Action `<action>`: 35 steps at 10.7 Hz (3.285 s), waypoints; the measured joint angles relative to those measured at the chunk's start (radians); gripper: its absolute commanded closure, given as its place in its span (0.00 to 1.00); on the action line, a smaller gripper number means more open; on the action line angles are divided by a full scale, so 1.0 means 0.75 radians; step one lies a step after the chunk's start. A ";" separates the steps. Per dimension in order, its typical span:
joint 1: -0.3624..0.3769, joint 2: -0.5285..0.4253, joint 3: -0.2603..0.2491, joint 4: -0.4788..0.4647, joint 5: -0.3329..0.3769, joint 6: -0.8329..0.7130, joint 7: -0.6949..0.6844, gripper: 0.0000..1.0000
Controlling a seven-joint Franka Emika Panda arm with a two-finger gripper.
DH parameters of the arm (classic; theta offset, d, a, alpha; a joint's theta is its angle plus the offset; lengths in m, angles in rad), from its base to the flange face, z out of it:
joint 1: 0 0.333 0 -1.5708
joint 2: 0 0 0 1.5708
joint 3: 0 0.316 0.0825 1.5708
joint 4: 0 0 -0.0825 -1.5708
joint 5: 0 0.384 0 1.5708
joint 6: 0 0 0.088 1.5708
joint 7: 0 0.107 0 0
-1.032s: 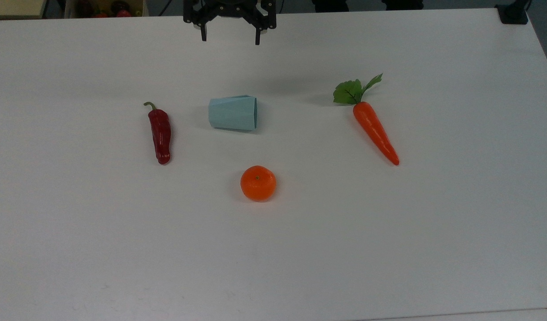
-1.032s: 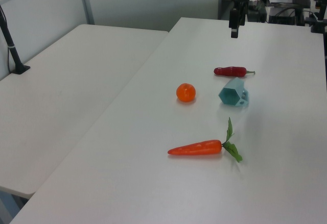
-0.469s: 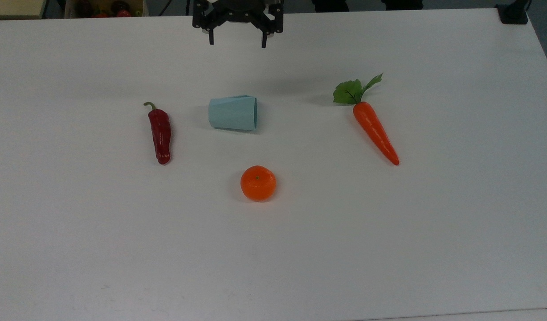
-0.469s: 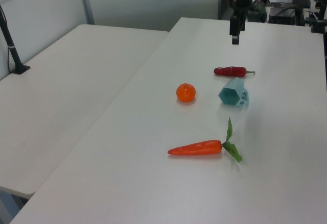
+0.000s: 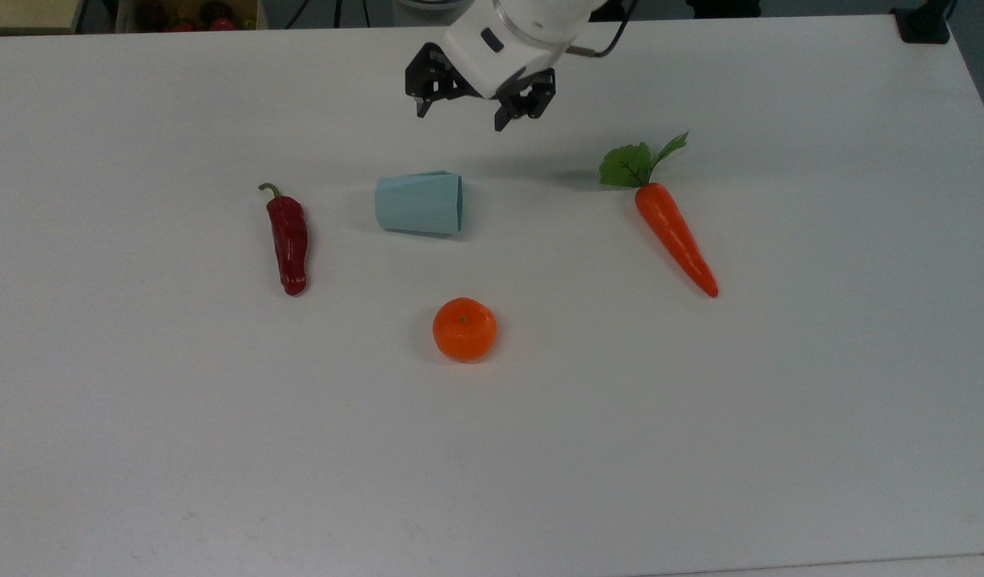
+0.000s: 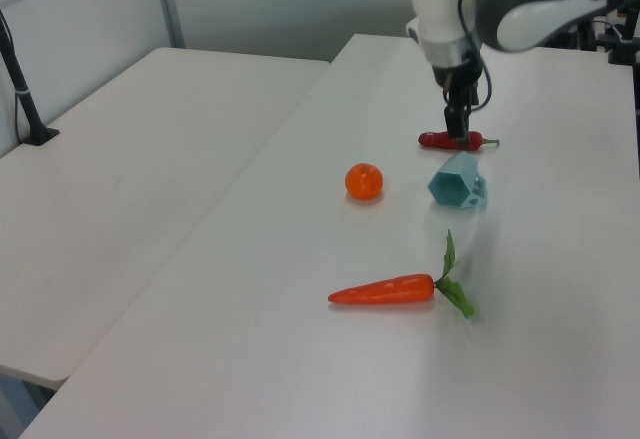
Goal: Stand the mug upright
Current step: 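Move the gripper down to the rim of the tipped blue mug, then grasp the blue mug's rim and begin rotating it upward, then rotate the mug upright and set its base on the table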
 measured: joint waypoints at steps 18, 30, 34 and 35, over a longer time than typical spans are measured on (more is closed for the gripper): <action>0.101 0.386 -0.018 0.040 -0.626 -0.205 0.519 0.98; -0.138 0.283 -0.017 0.156 0.315 0.288 -0.381 0.89; -0.171 0.295 -0.017 0.109 0.325 0.307 -0.631 0.22; -0.172 0.295 -0.017 0.108 0.325 0.308 -0.635 0.08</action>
